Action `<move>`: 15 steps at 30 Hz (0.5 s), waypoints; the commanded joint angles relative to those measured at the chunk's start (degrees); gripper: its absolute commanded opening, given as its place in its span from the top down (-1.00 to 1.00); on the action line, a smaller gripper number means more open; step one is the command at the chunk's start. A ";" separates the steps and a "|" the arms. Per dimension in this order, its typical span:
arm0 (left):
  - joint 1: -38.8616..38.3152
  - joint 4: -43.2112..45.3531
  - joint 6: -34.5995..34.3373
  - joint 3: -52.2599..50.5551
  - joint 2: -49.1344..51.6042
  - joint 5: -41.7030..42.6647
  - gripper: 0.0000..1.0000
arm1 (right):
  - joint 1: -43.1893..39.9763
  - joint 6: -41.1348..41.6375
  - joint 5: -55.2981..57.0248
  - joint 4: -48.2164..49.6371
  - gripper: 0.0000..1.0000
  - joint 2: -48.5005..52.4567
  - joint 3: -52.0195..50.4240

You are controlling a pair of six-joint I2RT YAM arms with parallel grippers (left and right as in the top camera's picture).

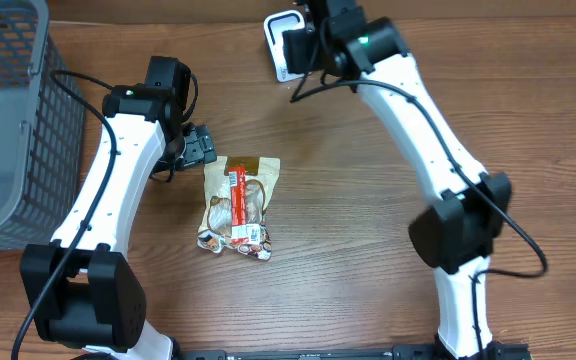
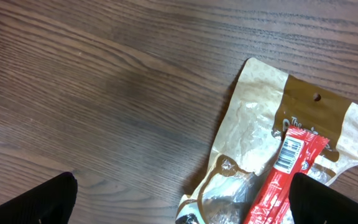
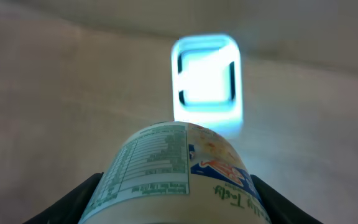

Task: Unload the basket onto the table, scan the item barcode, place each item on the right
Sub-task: 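Lift the green-lidded jar and hold it at the scanner window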

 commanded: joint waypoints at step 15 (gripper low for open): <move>-0.09 0.09 0.00 0.81 0.07 -0.35 -0.99 | -2.10 6.36 4.46 39.63 0.93 14.34 0.59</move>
